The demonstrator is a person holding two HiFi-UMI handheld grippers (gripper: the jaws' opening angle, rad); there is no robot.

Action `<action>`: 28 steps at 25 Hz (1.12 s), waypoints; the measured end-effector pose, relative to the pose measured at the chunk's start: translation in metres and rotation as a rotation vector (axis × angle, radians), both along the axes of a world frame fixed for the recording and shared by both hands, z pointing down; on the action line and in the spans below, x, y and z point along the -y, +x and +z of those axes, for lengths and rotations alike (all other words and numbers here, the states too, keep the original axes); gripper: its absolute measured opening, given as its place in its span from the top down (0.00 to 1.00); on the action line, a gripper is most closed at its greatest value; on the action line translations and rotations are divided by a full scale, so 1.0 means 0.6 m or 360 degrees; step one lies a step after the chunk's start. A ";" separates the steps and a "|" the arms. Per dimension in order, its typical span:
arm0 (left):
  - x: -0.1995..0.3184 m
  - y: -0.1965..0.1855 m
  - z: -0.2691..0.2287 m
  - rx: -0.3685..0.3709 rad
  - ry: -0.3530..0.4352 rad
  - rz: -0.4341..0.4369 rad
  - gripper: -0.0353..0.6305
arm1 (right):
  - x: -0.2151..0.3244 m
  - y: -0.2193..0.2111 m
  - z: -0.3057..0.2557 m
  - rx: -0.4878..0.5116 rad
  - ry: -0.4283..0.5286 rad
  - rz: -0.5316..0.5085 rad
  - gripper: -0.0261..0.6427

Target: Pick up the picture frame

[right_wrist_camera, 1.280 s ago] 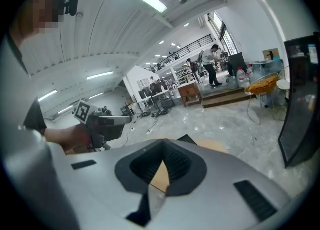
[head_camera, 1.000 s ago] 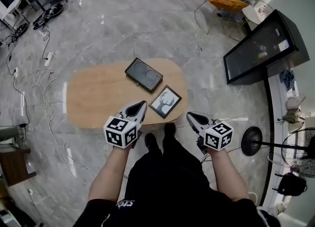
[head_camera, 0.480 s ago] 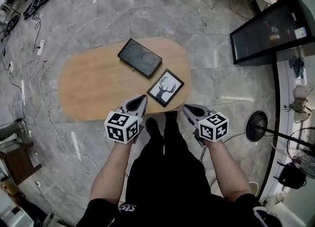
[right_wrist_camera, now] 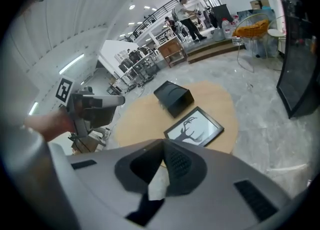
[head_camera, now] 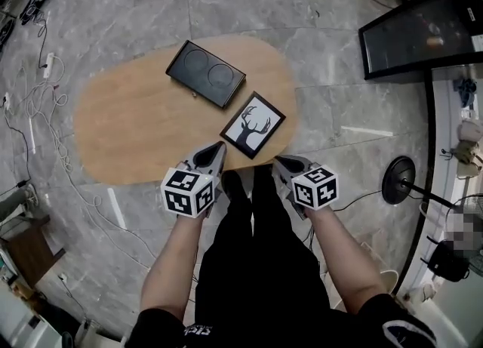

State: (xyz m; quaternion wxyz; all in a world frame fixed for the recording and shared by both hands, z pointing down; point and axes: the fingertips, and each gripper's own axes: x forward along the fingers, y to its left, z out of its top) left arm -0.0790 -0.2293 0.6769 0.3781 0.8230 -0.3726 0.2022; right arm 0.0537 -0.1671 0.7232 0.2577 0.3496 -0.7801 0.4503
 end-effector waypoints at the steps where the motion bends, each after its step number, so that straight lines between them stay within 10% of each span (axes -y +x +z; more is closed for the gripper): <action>1: 0.003 0.001 0.014 0.0003 -0.0015 0.0002 0.93 | 0.003 0.000 0.016 -0.0011 -0.0020 0.0008 0.95; 28: 0.022 -0.025 0.195 0.0048 -0.0230 -0.0027 0.93 | 0.051 0.033 0.309 -0.0473 -0.0467 0.0447 0.67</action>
